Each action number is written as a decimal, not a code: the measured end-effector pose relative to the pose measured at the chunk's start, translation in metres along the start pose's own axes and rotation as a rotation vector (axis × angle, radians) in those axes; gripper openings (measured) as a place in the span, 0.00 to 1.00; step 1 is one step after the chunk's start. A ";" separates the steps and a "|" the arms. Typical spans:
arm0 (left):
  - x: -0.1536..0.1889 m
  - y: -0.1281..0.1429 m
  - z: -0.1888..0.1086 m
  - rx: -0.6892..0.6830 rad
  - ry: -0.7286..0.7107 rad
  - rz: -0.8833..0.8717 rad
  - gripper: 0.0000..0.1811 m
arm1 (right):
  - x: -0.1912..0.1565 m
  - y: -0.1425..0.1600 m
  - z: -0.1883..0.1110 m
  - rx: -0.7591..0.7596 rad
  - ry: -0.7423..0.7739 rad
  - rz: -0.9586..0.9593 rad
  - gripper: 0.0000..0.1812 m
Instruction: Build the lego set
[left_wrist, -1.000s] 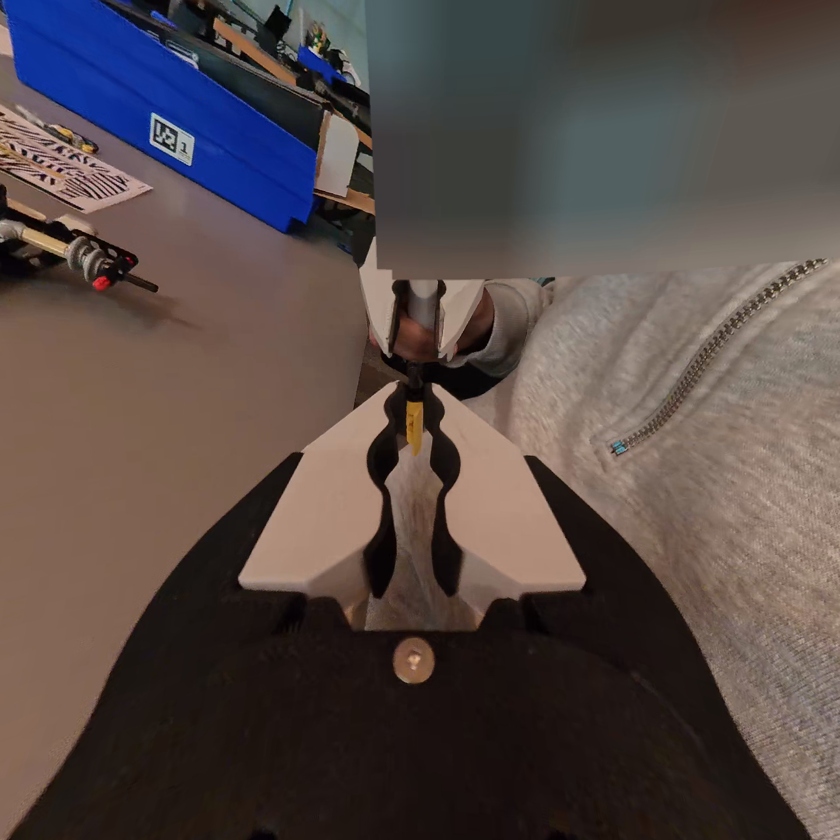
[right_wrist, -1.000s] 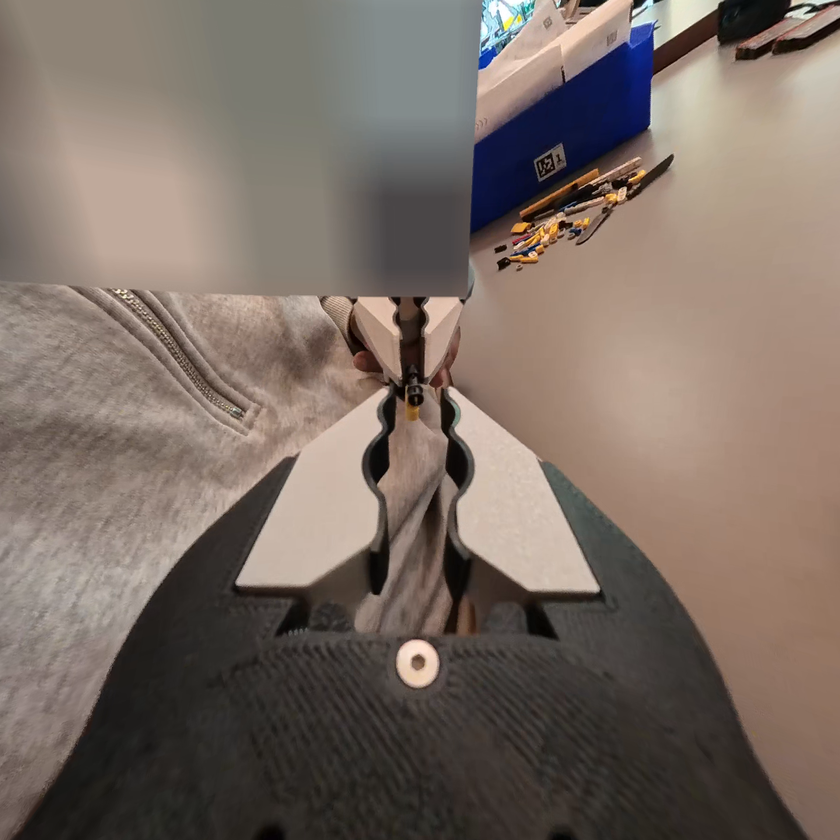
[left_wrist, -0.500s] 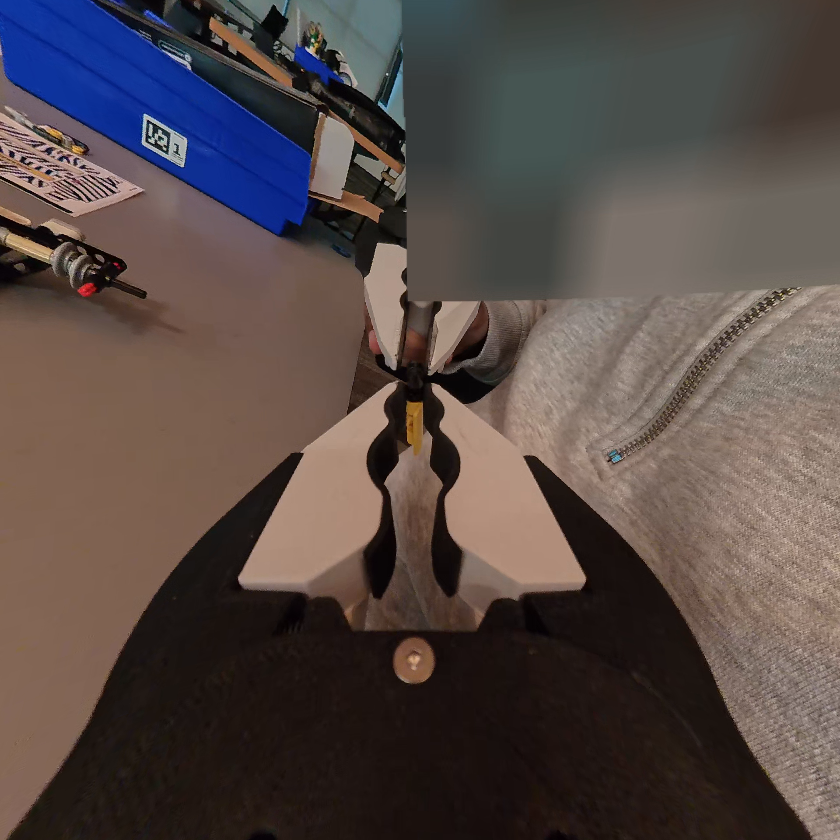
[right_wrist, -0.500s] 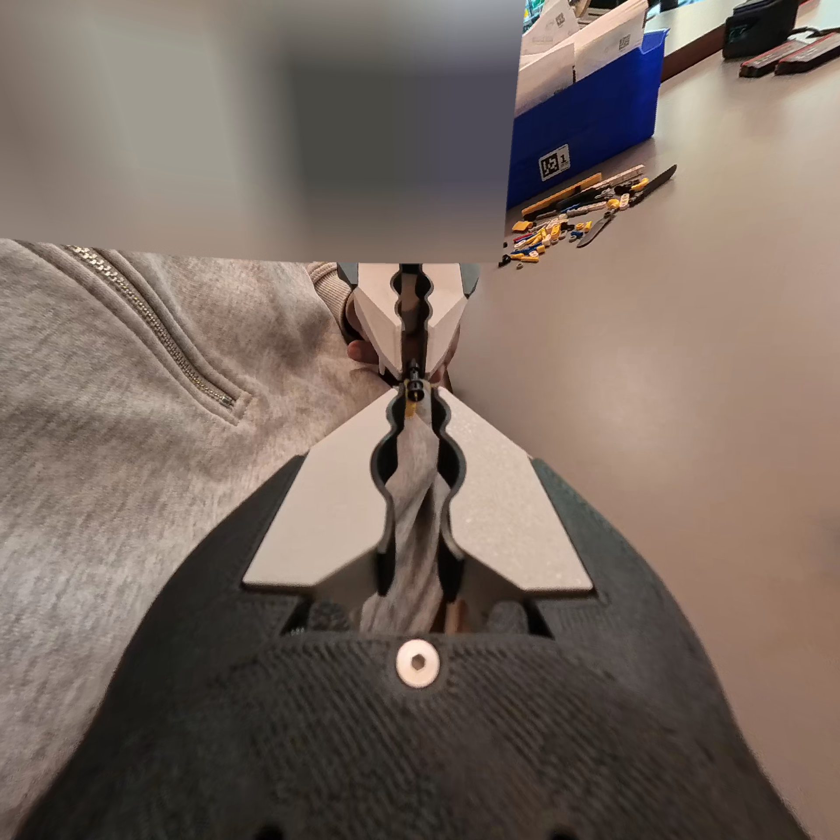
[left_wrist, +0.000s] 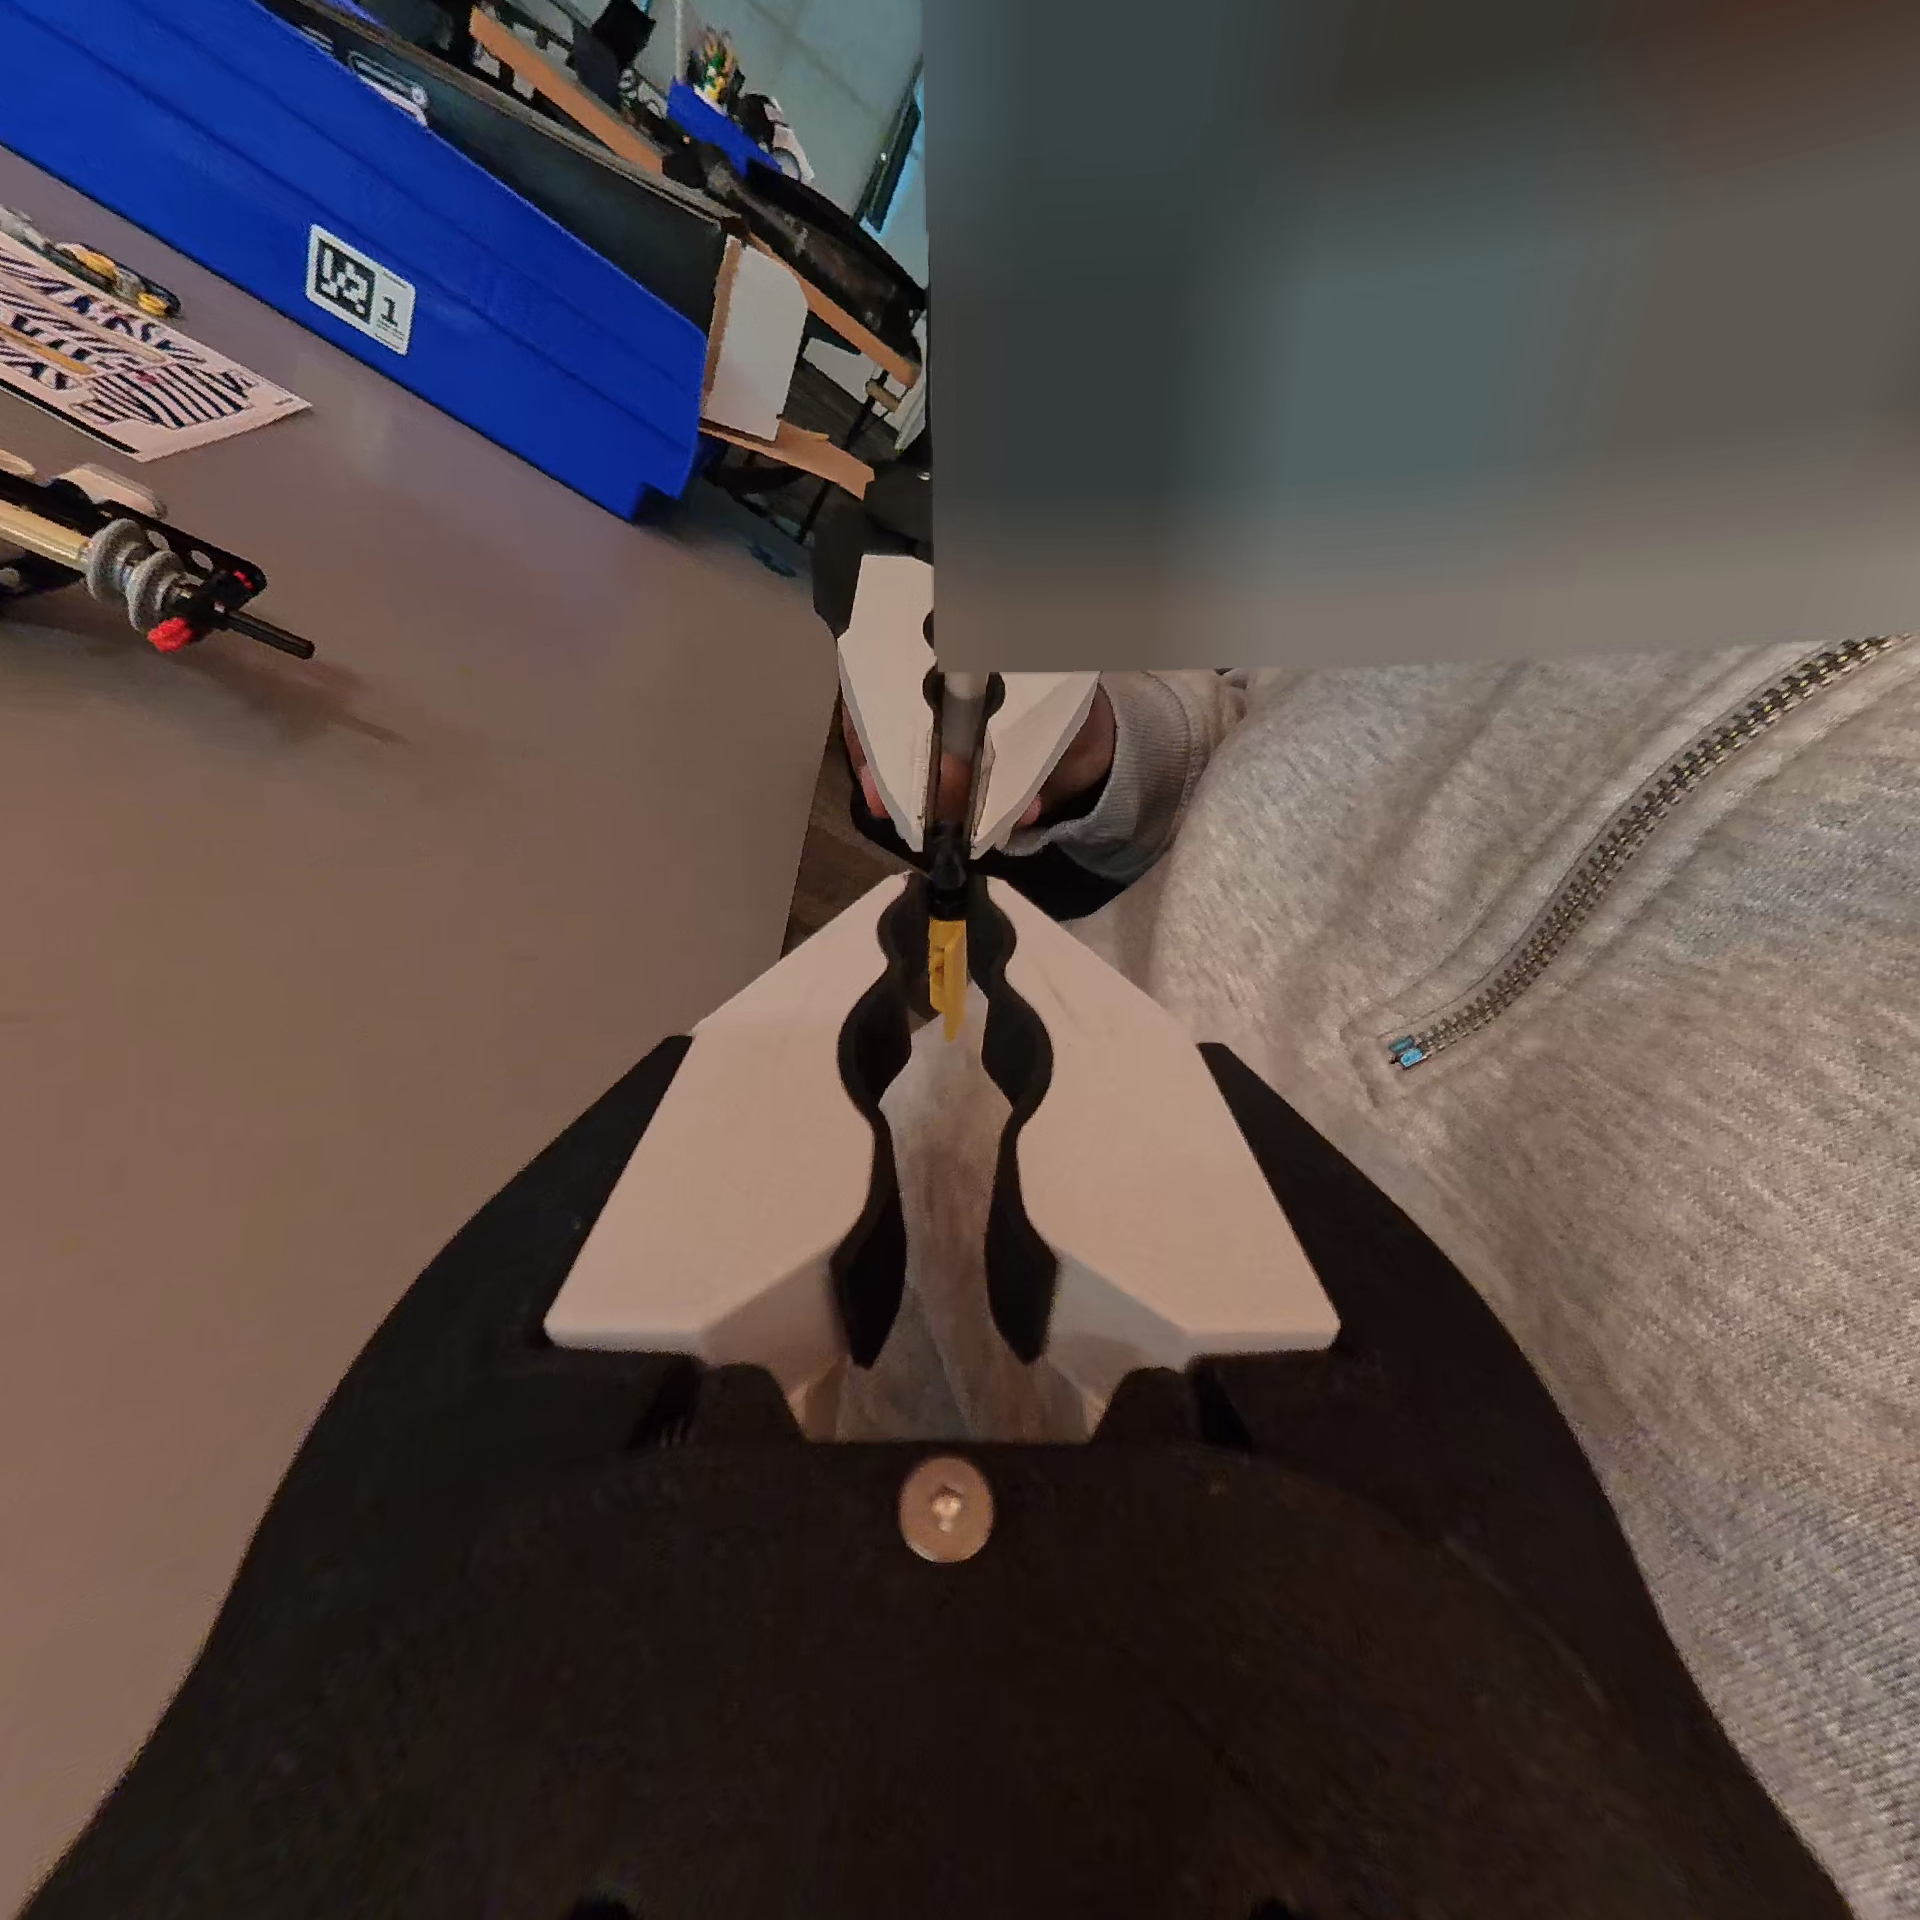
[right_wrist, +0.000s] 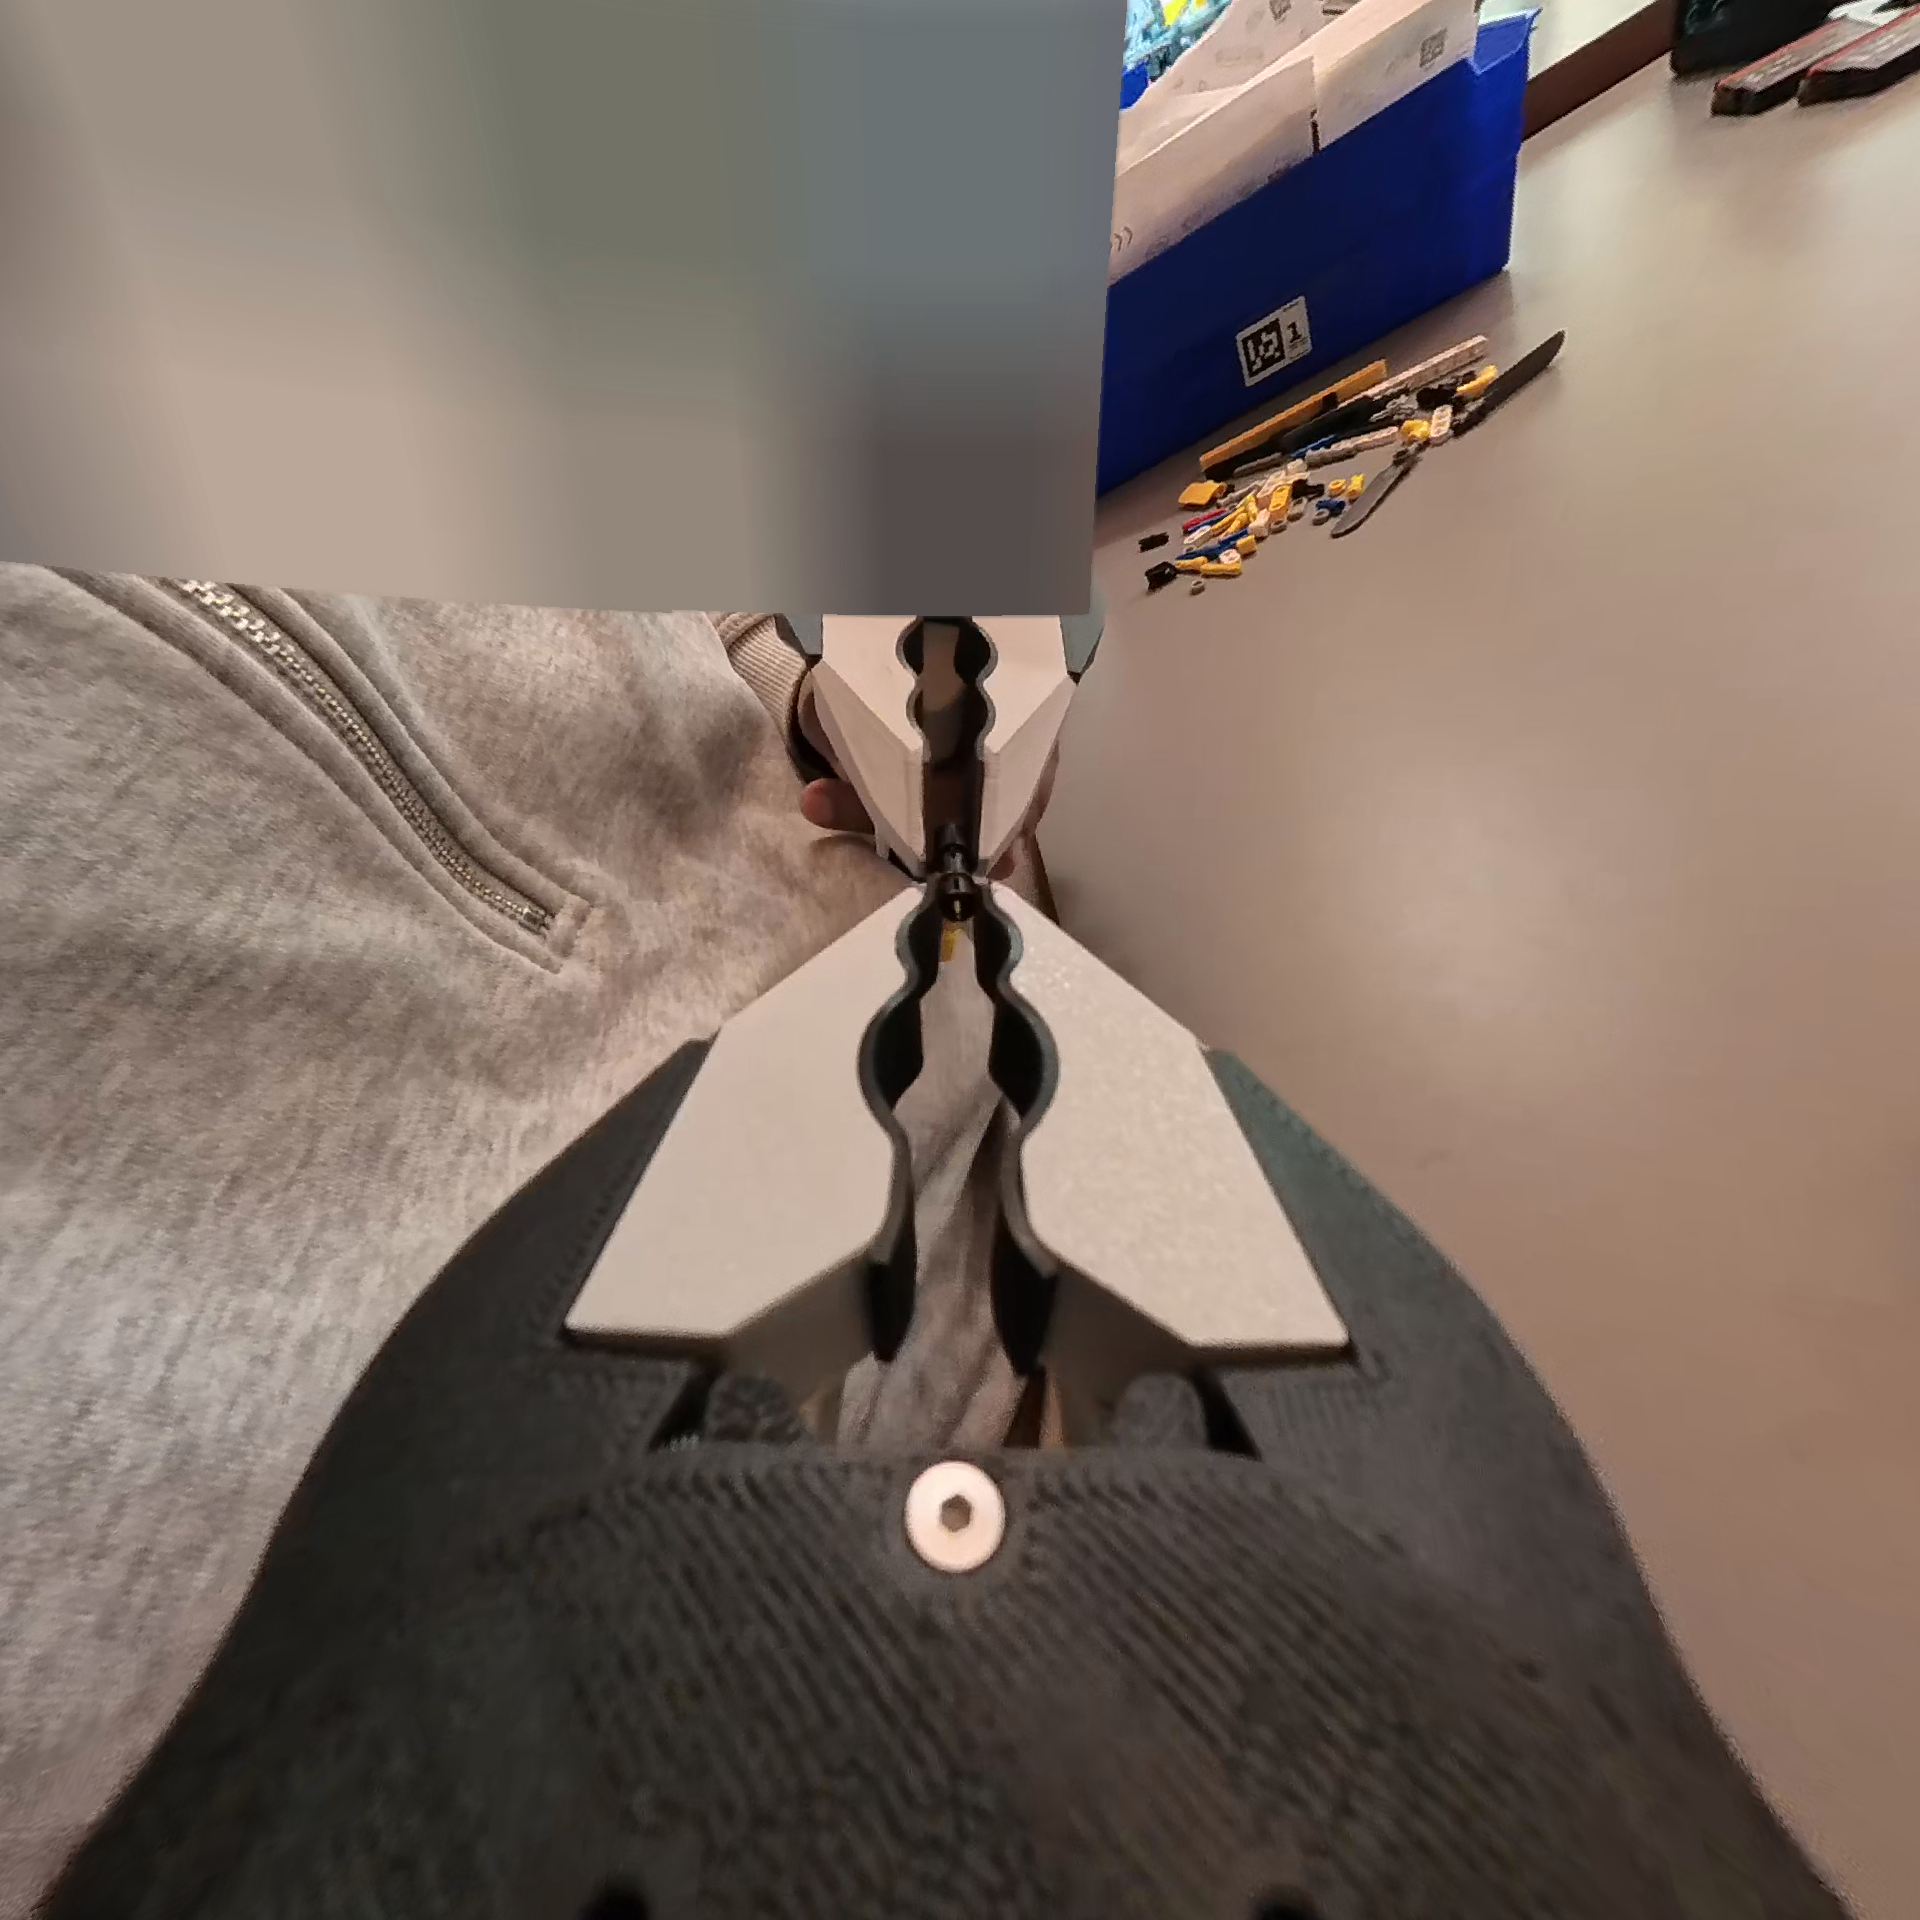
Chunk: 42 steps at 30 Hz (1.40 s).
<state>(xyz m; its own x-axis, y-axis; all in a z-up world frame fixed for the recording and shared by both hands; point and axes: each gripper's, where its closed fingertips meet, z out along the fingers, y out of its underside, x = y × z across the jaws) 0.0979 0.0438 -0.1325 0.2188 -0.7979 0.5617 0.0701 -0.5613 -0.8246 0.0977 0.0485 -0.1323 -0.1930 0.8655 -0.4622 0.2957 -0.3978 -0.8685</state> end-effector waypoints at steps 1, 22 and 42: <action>0.000 0.001 0.000 -0.009 -0.002 0.007 0.02 | 0.000 0.001 0.000 -0.002 -0.001 0.007 0.03; 0.008 0.013 0.015 0.002 -0.025 0.035 0.02 | -0.009 0.014 -0.009 -0.135 0.047 -0.007 0.03; 0.006 0.000 -0.001 0.127 0.062 -0.068 0.03 | -0.005 -0.003 0.000 -0.034 0.068 0.064 0.03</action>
<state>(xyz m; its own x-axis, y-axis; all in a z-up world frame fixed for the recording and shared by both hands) 0.0983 0.0388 -0.1285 0.1496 -0.7731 0.6164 0.2063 -0.5853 -0.7841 0.0983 0.0456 -0.1275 -0.1096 0.8579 -0.5020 0.3375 -0.4429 -0.8306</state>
